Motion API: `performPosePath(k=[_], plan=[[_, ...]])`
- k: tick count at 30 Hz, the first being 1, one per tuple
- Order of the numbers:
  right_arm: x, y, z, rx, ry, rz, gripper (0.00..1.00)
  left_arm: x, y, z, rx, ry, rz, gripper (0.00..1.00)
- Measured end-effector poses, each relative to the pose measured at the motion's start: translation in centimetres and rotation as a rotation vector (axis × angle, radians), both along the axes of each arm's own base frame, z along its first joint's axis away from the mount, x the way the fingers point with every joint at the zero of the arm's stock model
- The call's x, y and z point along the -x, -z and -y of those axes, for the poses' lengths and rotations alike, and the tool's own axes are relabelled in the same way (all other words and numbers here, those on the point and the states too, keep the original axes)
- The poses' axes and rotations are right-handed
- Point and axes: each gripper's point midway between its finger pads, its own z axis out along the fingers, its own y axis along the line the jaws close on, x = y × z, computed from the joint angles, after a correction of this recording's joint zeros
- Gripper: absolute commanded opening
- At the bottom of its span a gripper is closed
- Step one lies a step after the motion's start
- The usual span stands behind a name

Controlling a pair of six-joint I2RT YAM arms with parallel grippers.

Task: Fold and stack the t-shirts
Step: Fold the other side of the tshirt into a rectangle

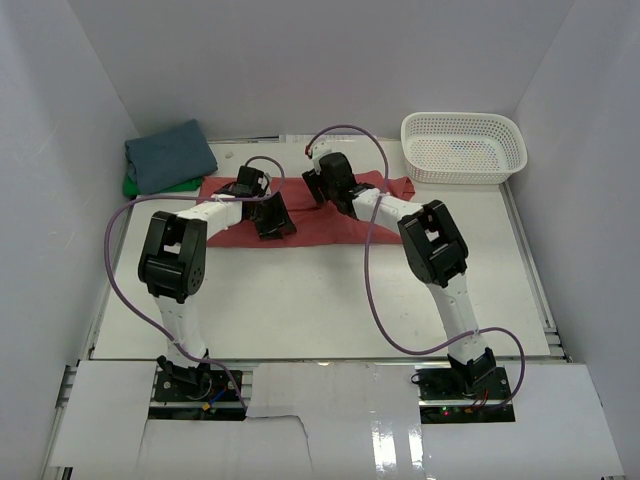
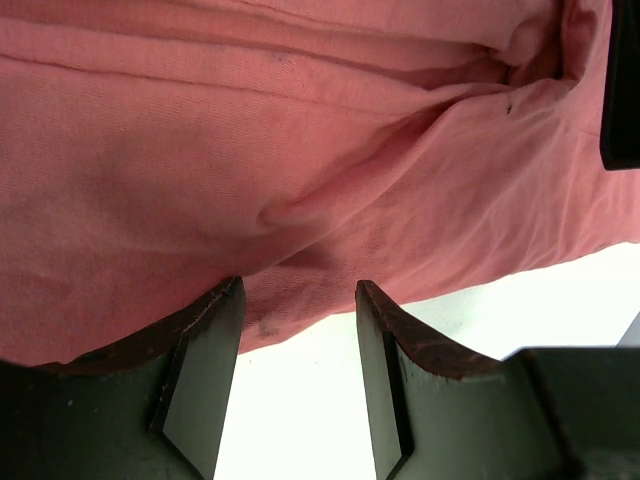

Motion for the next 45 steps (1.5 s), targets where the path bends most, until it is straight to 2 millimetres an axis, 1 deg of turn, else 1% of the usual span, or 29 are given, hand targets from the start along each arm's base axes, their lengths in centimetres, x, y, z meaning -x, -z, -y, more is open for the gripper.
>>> performPosePath(k=[2,5,7,8,11,13,14,15,16,17,19,21,22,25,28,29,32,35,38,41,43,45], plan=[[0.2,0.4,0.4,0.016,0.017,-0.011,0.75,0.0,0.0,0.0,0.000,0.000,0.000,0.59],[0.6,0.2,1.4,0.033,0.061,-0.028,0.72,0.0,-0.4,0.0,0.001,0.001,0.006,0.59],[1.5,-0.3,2.6,0.035,0.097,-0.047,0.72,0.1,-0.8,-0.2,-0.007,0.003,0.010,0.59],[2.3,-0.6,3.5,0.033,0.111,-0.065,0.72,0.2,-1.1,-0.3,-0.015,0.003,0.013,0.60],[4.9,-2.6,6.2,-0.014,0.164,-0.116,0.71,-0.1,-2.6,-0.7,-0.036,0.005,0.040,0.60],[6.2,-4.3,7.8,-0.077,0.194,-0.142,0.68,-0.3,-4.5,-0.9,-0.044,0.007,0.082,0.61],[6.9,-5.0,8.5,-0.107,0.203,-0.153,0.63,-0.3,-5.5,-1.1,-0.048,0.005,0.103,0.62],[7.5,-5.6,9.2,-0.132,0.214,-0.164,0.60,-0.4,-6.7,-1.2,-0.049,0.005,0.128,0.62],[8.1,-6.1,9.9,-0.156,0.227,-0.175,0.53,-0.4,-7.9,-1.3,-0.050,0.006,0.157,0.63],[8.7,-6.3,10.4,-0.176,0.236,-0.189,0.29,-0.5,-9.0,-1.4,-0.052,0.004,0.182,0.63],[10.1,-6.0,10.7,-0.202,0.237,-0.233,0.09,-0.7,-11.2,-1.7,-0.056,0.004,0.238,0.63],[11.2,-4.8,10.3,-0.211,0.224,-0.293,0.08,-0.9,-12.2,-1.8,-0.062,0.007,0.264,0.63],[11.9,-4.1,10.0,-0.213,0.216,-0.332,0.08,-1.0,-12.4,-1.8,-0.064,0.010,0.269,0.63],[13.6,-2.4,9.0,-0.230,0.175,-0.428,0.08,-1.1,-11.6,-1.8,-0.066,0.017,0.247,0.62],[15.1,-1.5,7.7,-0.276,0.120,-0.504,0.08,-1.1,-9.8,-1.3,-0.051,0.034,0.203,0.61],[15.6,-1.2,7.2,-0.292,0.101,-0.523,0.08,-1.2,-9.0,-0.9,-0.036,0.044,0.182,0.61],[16.9,-0.3,6.3,-0.327,0.062,-0.573,0.08,-1.2,-7.6,0.0,-0.010,0.067,0.150,0.61],[17.7,0.1,5.5,-0.358,0.027,-0.599,0.08,-0.9,-6.3,2.0,0.006,0.115,0.135,0.61],[18.1,-0.1,4.8,-0.389,0.002,-0.618,0.08,-0.2,-5.2,5.0,0.023,0.185,0.119,0.60],[17.9,-0.4,4.3,-0.409,-0.011,-0.610,0.08,0.3,-3.9,7.6,0.039,0.245,0.102,0.60],[17.8,-0.4,4.3,-0.412,-0.011,-0.605,0.08,0.9,-3.2,8.8,0.046,0.275,0.086,0.60],[17.6,-0.2,4.3,-0.410,-0.005,-0.601,0.08,1.2,-2.7,9.4,0.048,0.292,0.075,0.60]])
